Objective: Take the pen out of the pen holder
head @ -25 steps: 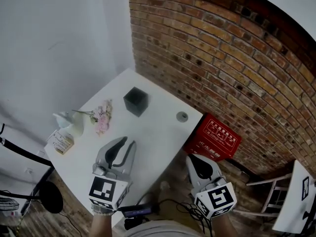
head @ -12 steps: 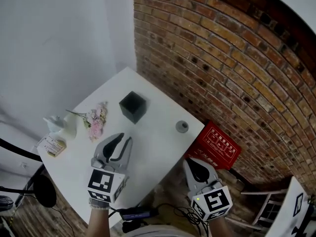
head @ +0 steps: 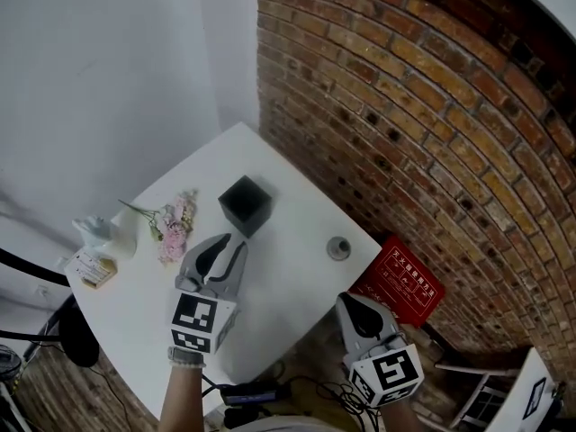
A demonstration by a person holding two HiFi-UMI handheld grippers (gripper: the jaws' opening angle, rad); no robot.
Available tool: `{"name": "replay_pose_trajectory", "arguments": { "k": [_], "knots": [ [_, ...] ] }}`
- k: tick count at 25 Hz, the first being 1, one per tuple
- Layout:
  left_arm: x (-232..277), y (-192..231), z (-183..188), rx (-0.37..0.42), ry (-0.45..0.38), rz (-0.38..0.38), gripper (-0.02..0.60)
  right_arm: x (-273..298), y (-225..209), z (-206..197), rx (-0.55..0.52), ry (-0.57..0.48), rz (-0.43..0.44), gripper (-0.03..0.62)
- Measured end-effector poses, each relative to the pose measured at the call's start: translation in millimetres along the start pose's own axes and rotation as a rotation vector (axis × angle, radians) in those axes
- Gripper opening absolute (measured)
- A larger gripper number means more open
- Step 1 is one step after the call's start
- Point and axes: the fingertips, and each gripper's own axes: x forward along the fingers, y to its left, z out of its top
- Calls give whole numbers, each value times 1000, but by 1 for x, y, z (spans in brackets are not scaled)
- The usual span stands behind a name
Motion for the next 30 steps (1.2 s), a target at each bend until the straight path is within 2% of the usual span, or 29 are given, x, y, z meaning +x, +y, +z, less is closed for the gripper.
{"name": "replay_pose_trajectory", "arguments": {
  "k": [13, 23, 30],
  "knots": [
    [54, 31, -37, -48, 75, 55, 107, 28, -26, -13, 9, 61, 23, 3],
    [78, 35, -51, -53, 99, 52, 106, 36, -35, -26, 29, 94, 23, 3],
    [82, 32, -51, -26, 110, 52, 37, 35, -36, -33, 39, 109, 21, 3]
  ]
}}
